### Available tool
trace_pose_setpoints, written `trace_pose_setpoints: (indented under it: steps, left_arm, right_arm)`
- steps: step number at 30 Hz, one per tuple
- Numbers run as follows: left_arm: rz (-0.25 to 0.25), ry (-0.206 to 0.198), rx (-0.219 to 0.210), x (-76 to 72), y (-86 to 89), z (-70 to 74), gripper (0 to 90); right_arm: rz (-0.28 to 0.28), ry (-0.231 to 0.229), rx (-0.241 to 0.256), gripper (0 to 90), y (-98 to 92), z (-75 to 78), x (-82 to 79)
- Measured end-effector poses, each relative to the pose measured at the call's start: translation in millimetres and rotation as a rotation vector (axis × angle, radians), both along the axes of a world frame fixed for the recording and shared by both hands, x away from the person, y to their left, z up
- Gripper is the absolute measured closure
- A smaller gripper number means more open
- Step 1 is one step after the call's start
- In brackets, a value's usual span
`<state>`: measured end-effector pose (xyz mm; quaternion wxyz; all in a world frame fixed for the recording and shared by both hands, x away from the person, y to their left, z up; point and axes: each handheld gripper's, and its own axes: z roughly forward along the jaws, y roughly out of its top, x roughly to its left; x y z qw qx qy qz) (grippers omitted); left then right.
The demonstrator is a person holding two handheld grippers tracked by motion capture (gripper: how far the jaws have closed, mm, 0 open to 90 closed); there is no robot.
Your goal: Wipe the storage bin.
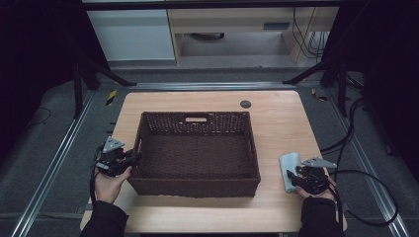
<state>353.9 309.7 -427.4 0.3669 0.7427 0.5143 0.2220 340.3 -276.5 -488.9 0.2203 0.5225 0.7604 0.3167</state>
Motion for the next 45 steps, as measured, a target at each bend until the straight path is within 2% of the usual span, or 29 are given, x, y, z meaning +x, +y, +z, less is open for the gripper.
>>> trace_pose_setpoints:
  steps: [2,3,5,7,11,13,17,21,23,24,28,34,38,40,42,43,45]
  left_arm:
    - [-0.001,0.0,0.001,0.2,0.1,0.1,68.5]
    - [-0.004,0.001,0.006,0.6,0.2,0.5,68.6]
    - [-0.007,0.0,0.015,1.1,-0.1,0.9,68.9]
    - [-0.009,-0.001,0.014,1.6,0.1,1.0,69.2]
    - [-0.012,0.002,0.008,2.2,0.6,1.3,69.4]
    - [-0.015,0.001,0.013,2.5,0.4,1.8,69.6]
    - [-0.017,0.003,-0.004,4.3,1.3,1.6,69.8]
    - [-0.021,0.004,-0.007,5.4,1.0,1.6,69.9]
    - [-0.022,0.004,-0.008,5.8,0.8,1.5,70.0]
    - [-0.022,0.003,-0.01,6.1,0.6,1.4,70.0]
    - [-0.026,0.003,-0.015,7.6,-1.2,0.9,69.9]
    - [-0.027,0.006,-0.024,8.2,-0.3,0.3,69.5]
    - [-0.027,0.009,-0.027,8.5,0.2,0.2,69.1]
    - [-0.027,0.01,-0.031,8.6,0.4,0.1,69.0]
    - [-0.027,0.013,-0.03,8.5,0.6,0.2,69.0]
    - [-0.026,0.012,-0.031,8.4,0.5,0.2,69.0]
    - [-0.025,0.012,-0.032,8.5,0.4,0.2,69.0]
  right_arm:
    - [0.0,0.016,-0.002,62.7,-0.4,-1.2,0.6]
    - [0.008,0.036,0.009,71.9,-1.0,-1.8,1.7]
    - [0.015,0.036,0.017,79.6,-1.7,0.0,2.5]
    - [0.028,0.037,0.025,81.4,-1.3,2.6,3.5]
    - [0.06,0.011,0.047,81.6,3.5,8.7,7.7]
    - [0.074,-0.023,0.065,81.6,6.7,13.5,11.2]
    - [0.088,-0.089,0.094,81.6,13.9,23.8,21.2]
    - [0.119,-0.134,0.122,81.5,25.6,32.3,34.2]
    - [0.137,-0.15,0.117,81.5,32.0,35.8,40.8]
    - [0.137,-0.15,0.117,81.5,32.0,35.8,40.8]
    - [0.152,-0.17,0.13,81.5,50.4,42.0,64.4]
    - [0.162,-0.195,0.152,81.6,71.8,46.5,88.5]
    - [0.173,-0.225,0.174,81.7,76.7,53.4,94.5]
    - [0.198,-0.253,0.189,81.8,77.9,62.7,97.8]
    - [0.207,-0.257,0.18,81.8,77.9,64.8,99.0]
    - [0.231,-0.259,0.161,82.0,79.0,66.7,101.1]
    - [0.248,-0.246,0.151,82.2,80.3,64.1,102.4]
